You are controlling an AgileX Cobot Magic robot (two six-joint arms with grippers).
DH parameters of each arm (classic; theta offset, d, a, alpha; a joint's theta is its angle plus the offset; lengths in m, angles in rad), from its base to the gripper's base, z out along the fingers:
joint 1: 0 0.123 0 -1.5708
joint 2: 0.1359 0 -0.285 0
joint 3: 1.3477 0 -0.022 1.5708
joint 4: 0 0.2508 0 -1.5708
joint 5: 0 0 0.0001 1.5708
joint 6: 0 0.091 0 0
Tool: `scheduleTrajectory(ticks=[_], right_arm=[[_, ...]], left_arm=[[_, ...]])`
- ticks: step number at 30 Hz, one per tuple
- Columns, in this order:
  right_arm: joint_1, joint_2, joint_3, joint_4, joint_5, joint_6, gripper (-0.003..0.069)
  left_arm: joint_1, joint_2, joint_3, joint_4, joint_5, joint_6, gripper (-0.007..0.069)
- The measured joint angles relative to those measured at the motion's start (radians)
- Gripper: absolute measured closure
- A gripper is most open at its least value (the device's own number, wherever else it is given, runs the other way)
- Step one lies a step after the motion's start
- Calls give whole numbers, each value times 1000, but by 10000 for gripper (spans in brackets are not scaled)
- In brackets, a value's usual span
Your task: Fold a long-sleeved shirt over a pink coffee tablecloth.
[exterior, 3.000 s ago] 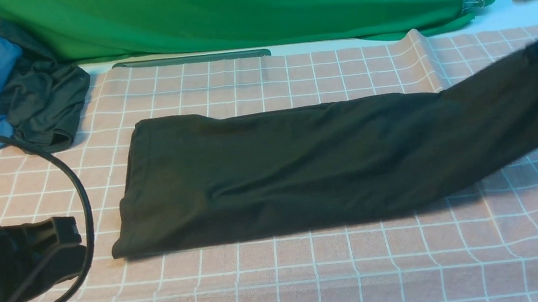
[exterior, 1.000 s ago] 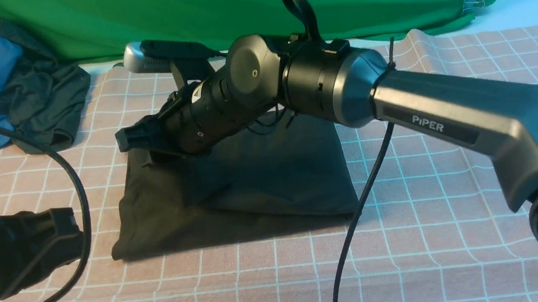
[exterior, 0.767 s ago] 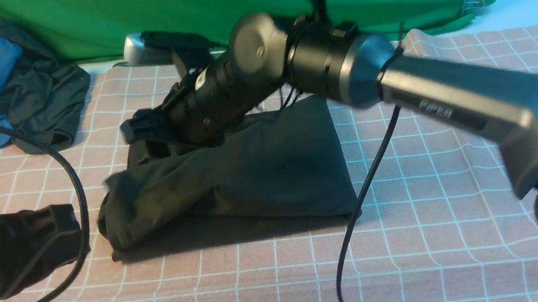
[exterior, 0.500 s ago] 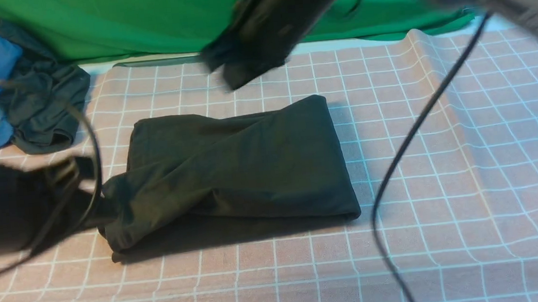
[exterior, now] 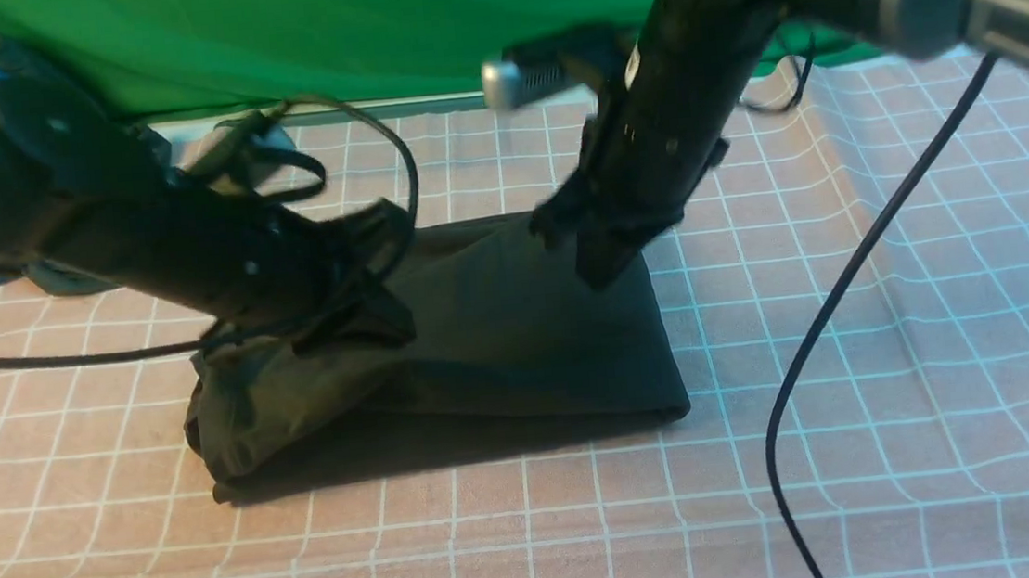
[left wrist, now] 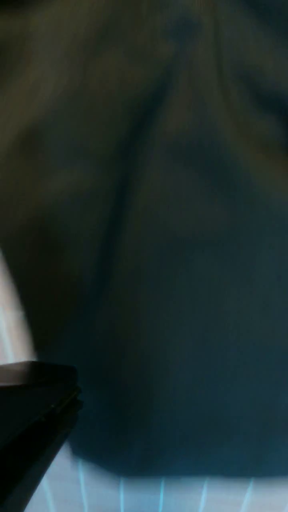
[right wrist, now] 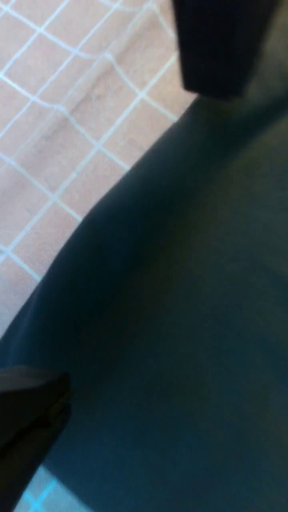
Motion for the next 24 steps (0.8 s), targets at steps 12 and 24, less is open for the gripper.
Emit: scheduleTrajectory(ticks=[12, 24], right_arm=[[0, 93, 64, -26, 23, 5, 620], [0, 97, 64, -68, 42, 19, 620]], left_arm=[[0, 51, 130, 359, 9, -215, 610], [5, -113, 79, 362, 40, -308, 610]])
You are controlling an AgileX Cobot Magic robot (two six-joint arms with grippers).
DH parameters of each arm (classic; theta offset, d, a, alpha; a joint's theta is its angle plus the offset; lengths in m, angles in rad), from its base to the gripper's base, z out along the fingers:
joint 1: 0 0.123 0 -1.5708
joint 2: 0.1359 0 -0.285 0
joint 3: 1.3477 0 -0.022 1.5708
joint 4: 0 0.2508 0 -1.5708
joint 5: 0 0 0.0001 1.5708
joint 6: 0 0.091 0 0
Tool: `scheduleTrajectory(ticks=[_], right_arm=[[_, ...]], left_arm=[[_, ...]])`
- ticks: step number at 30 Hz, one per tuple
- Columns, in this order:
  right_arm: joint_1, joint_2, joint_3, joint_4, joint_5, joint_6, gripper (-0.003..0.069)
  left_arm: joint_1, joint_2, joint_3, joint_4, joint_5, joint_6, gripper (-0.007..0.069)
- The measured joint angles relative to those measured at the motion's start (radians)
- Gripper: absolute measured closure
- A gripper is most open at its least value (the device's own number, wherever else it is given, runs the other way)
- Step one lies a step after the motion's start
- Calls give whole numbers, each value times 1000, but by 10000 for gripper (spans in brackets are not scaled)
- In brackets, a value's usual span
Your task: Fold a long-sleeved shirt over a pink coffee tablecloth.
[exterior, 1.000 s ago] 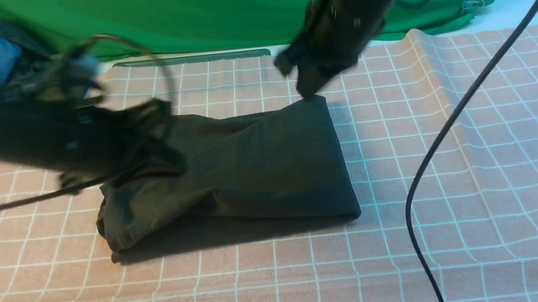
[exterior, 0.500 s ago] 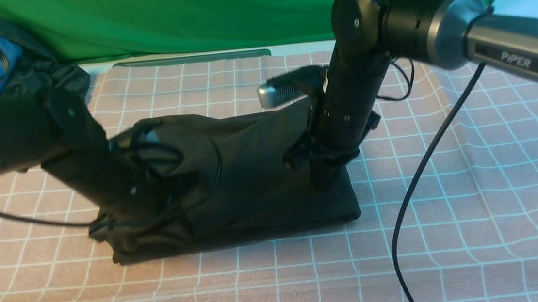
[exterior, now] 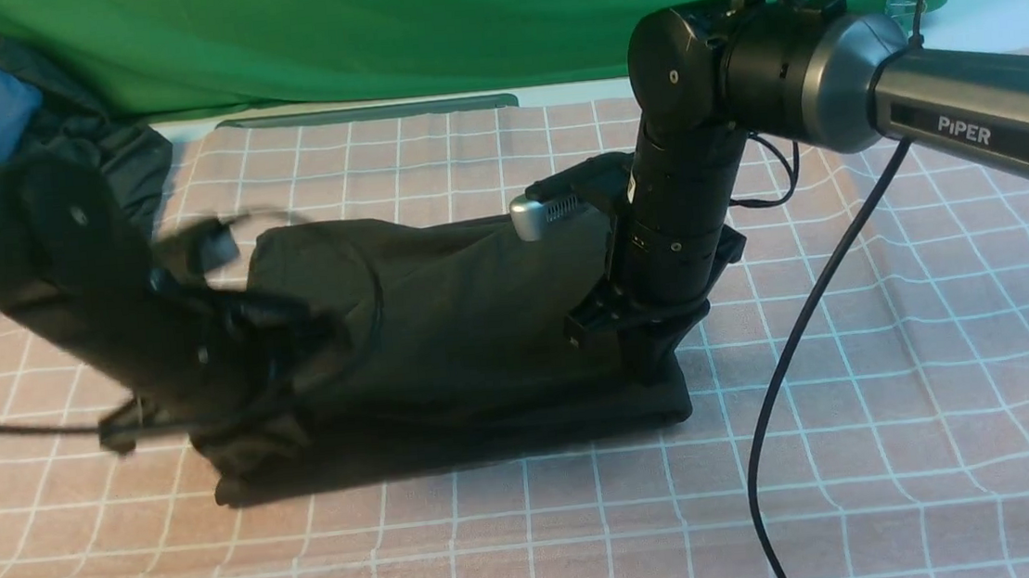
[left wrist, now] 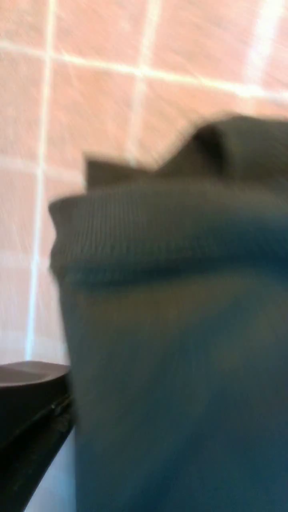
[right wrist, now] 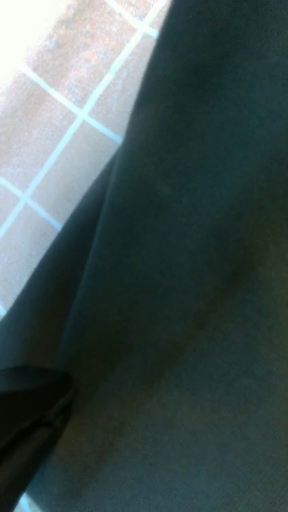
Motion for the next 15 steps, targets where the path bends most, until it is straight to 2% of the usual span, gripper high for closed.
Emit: scheduleTrajectory(ticks=[10, 15], right_arm=[[0, 0, 0, 3, -6, 0, 619], [0, 0, 0, 3, -7, 0, 617]], left_arm=[[0, 19, -77, -47, -42, 1, 610], [0, 101, -75, 9, -46, -8, 610]])
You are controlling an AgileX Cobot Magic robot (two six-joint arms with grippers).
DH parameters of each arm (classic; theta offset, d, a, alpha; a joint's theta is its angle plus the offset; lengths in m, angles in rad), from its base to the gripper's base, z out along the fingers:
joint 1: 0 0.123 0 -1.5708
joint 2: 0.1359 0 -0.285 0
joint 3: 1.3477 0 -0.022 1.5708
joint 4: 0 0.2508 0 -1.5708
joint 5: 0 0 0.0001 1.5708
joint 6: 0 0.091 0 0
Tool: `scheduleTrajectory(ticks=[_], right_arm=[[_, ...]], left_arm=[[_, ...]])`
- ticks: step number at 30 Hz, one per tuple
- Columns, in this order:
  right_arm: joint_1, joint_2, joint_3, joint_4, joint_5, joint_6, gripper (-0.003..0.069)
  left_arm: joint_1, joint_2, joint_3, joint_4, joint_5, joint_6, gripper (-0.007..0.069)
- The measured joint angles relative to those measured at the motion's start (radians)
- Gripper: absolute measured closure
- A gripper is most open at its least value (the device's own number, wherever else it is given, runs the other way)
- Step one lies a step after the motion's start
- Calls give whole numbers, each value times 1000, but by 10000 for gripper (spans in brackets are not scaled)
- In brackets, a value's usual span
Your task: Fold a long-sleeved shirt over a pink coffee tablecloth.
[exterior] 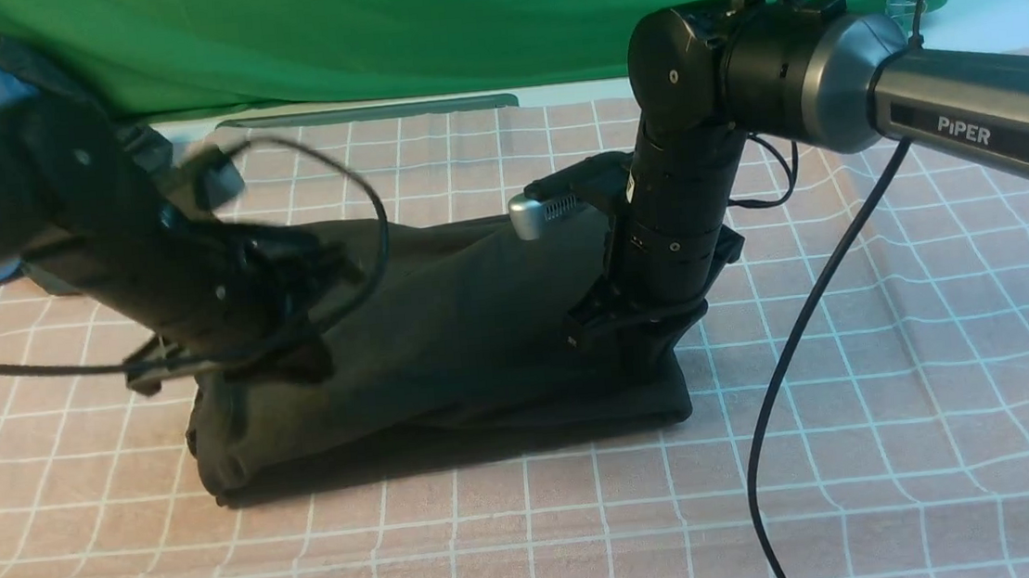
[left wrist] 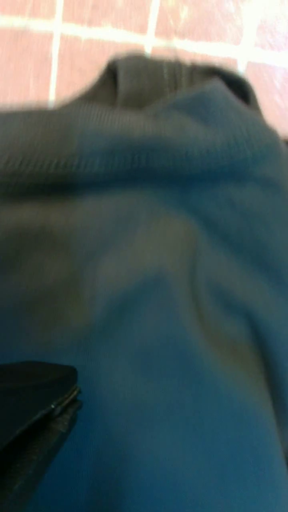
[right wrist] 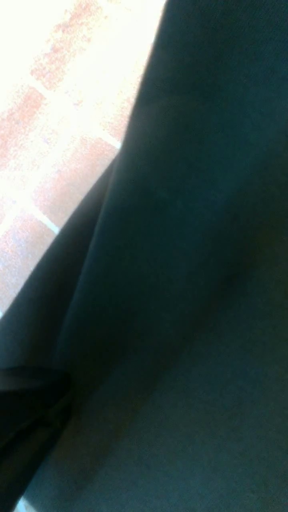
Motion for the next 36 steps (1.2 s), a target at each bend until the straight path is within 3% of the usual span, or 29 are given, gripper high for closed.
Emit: scheduleTrajectory(ticks=[7, 11, 15, 21, 24, 30, 36], right_arm=[[0, 0, 0, 3, 1, 0, 614], [2, 0, 0, 5, 1, 0, 608], [2, 0, 0, 3, 1, 0, 606], [2, 0, 0, 3, 1, 0, 599], [2, 0, 0, 3, 1, 0, 592], [2, 0, 0, 3, 1, 0, 589], [2, 0, 0, 3, 1, 0, 589]], left_arm=[[72, 92, 83, 198, -24, -146, 610], [151, 85, 84, 188, -22, -156, 610], [219, 41, 88, 89, 0, -67, 610], [160, -84, 89, -242, -57, 152, 610], [90, -81, 82, -311, -110, 204, 610], [-15, 30, 56, -338, -195, 218, 610], [-12, 160, 56, -282, -208, 198, 610]])
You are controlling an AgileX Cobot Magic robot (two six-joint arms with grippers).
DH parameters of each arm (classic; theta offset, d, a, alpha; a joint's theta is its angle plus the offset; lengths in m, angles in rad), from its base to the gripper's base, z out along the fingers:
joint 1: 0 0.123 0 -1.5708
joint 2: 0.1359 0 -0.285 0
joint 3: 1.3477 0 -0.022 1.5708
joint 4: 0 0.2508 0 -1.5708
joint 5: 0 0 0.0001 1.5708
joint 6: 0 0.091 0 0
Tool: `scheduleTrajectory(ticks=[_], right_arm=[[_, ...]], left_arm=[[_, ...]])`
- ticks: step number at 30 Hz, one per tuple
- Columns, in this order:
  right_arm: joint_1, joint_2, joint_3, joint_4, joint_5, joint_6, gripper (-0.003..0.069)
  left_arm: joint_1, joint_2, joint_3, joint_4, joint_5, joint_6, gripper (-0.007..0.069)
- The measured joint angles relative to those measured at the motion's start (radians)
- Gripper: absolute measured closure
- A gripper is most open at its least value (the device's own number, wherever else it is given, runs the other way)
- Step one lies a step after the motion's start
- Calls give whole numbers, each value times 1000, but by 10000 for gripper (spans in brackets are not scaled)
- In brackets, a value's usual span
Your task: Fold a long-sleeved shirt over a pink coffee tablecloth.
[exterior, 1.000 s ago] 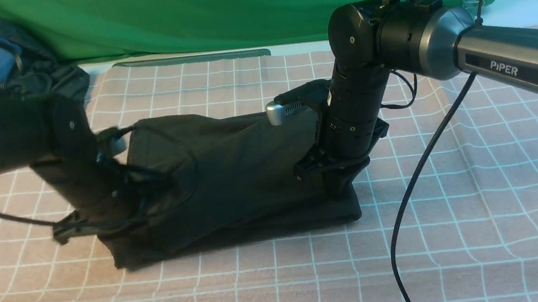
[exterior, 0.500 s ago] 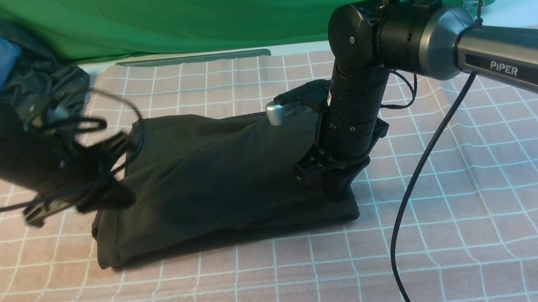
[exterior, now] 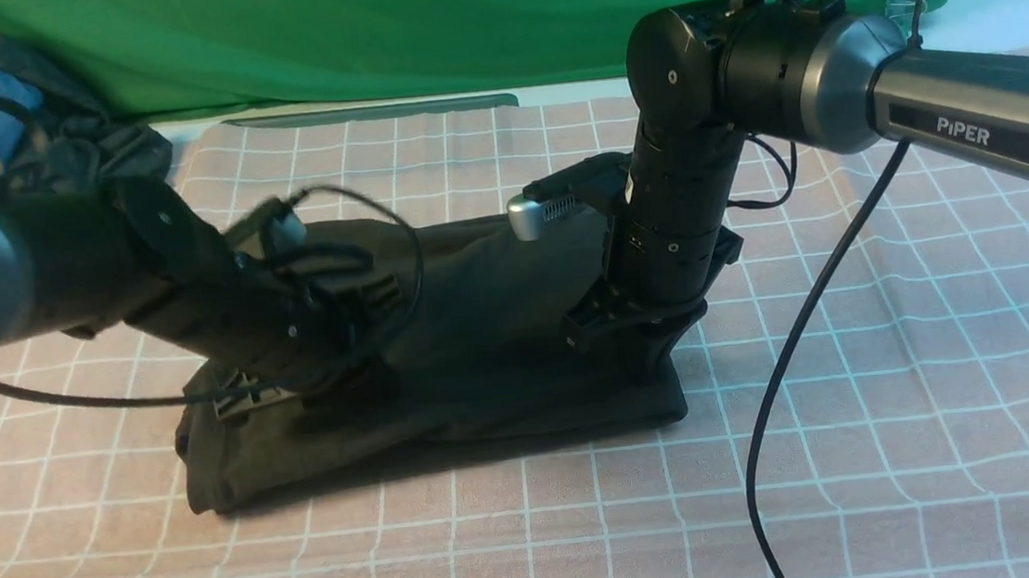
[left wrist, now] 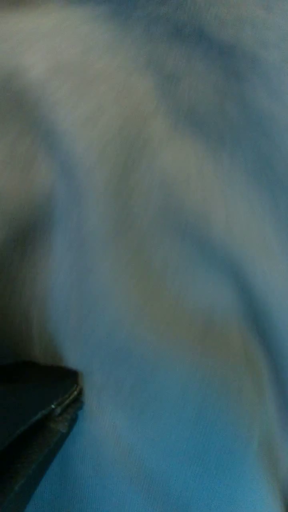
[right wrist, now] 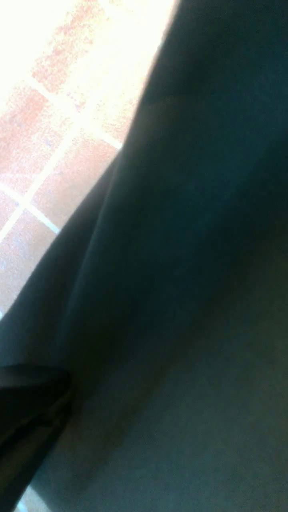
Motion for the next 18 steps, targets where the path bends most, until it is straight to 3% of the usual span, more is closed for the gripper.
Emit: scheduleTrajectory(ticks=[10, 18], right_arm=[[0, -1, -1, 2, 0, 11, 575], [6, -11, -63, 98, -5, 2, 571]], left_arm=[[38, -69, -7, 56, 34, -29, 610], [42, -188, -7, -59, 45, 88, 610]])
